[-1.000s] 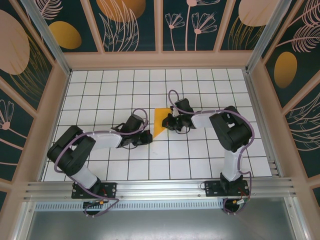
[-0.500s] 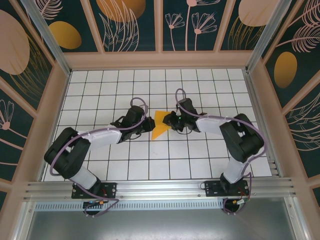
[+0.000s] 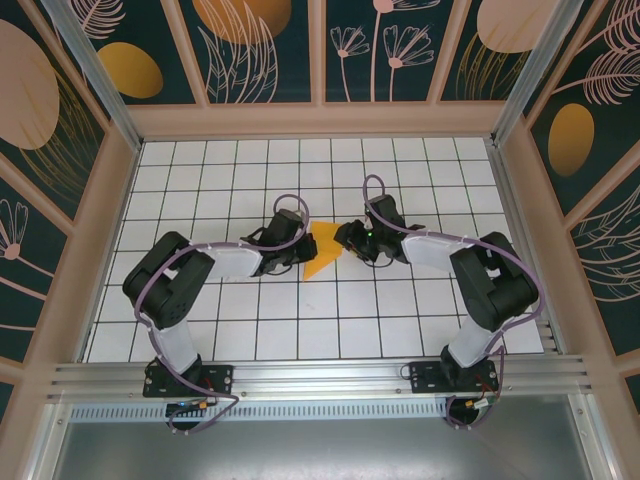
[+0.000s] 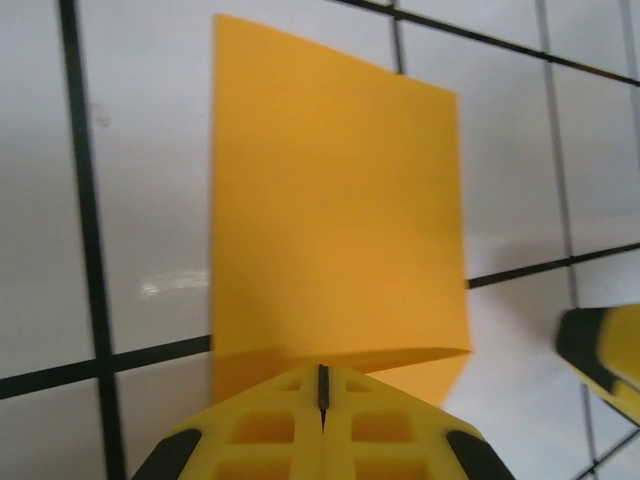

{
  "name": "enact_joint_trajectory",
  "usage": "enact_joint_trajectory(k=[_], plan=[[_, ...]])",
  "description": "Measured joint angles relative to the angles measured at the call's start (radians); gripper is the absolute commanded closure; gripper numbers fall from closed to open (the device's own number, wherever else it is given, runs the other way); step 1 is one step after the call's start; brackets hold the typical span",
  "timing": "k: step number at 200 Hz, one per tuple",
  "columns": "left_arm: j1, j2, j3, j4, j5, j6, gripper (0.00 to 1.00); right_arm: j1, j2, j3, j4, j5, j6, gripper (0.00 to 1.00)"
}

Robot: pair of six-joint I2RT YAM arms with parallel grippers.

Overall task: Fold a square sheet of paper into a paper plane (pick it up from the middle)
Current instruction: Third fold the triangle at the center of the table.

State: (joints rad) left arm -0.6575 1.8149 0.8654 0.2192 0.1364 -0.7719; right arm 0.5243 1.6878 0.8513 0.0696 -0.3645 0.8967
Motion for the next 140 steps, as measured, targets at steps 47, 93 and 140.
enact_joint_trajectory(k=[47, 93, 140], plan=[[0.0, 0.026, 0.011, -0.025, -0.041, -0.015, 1.0, 0.001, 0.036, -0.004, 0.008, -0.034, 0.005, 0.54], [0.002, 0.026, 0.011, -0.026, -0.039, -0.034, 1.0, 0.012, 0.076, -0.003, 0.01, -0.045, 0.027, 0.55], [0.011, 0.027, 0.006, -0.017, -0.013, -0.051, 1.0, 0.012, 0.101, 0.015, 0.017, -0.057, 0.031, 0.58]])
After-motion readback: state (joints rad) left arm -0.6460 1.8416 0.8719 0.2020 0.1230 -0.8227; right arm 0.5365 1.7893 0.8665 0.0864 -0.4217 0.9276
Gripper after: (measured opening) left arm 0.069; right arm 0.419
